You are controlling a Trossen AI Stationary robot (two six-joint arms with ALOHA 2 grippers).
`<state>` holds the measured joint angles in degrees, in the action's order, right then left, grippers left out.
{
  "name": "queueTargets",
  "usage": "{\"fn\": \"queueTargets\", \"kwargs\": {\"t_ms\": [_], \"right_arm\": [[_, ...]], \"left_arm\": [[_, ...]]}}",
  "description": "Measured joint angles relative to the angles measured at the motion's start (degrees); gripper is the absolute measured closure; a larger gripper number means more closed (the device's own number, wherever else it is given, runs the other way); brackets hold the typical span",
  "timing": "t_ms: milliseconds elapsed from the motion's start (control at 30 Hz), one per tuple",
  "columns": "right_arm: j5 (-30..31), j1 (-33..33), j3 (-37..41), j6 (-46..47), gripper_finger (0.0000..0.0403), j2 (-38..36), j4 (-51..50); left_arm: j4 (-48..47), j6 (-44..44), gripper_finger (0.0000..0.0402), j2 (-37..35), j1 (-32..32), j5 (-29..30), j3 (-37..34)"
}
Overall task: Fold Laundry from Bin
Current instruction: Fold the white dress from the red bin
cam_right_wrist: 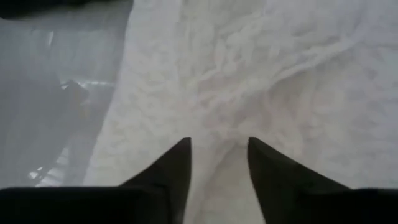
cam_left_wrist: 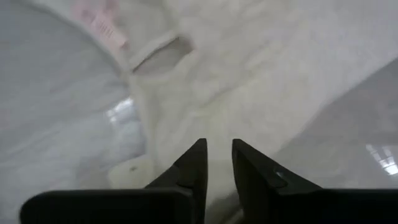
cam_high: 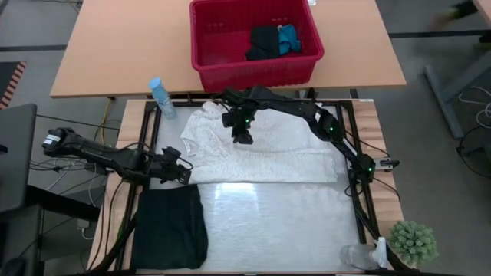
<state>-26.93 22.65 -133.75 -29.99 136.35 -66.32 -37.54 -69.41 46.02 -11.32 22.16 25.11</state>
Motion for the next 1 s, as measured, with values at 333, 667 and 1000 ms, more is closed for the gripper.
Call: {"fn": "queueTargets", "kwargs": {"t_ms": [333, 667, 1000], "right_arm": [[-1.3, -0.2, 0.0, 1.3, 0.018, 0.7, 7.5], [-14.8, 6.3, -0.2, -2.8, 0.0223, -20.5, 9.8], [-2.8, 15.8, 0.1, 3.2, 0.0259, -39.5, -14.4]], "left_arm": [[12.3, 11.0, 0.0317, 0.2, 3.7, 12.7, 8.0], [29.4, 34.2, 0.035, -3.4, 13.2, 17.6, 7.9], [44.4, 53.2, 0.0356, -7.6, 22.5, 16.6, 8.0]]}}
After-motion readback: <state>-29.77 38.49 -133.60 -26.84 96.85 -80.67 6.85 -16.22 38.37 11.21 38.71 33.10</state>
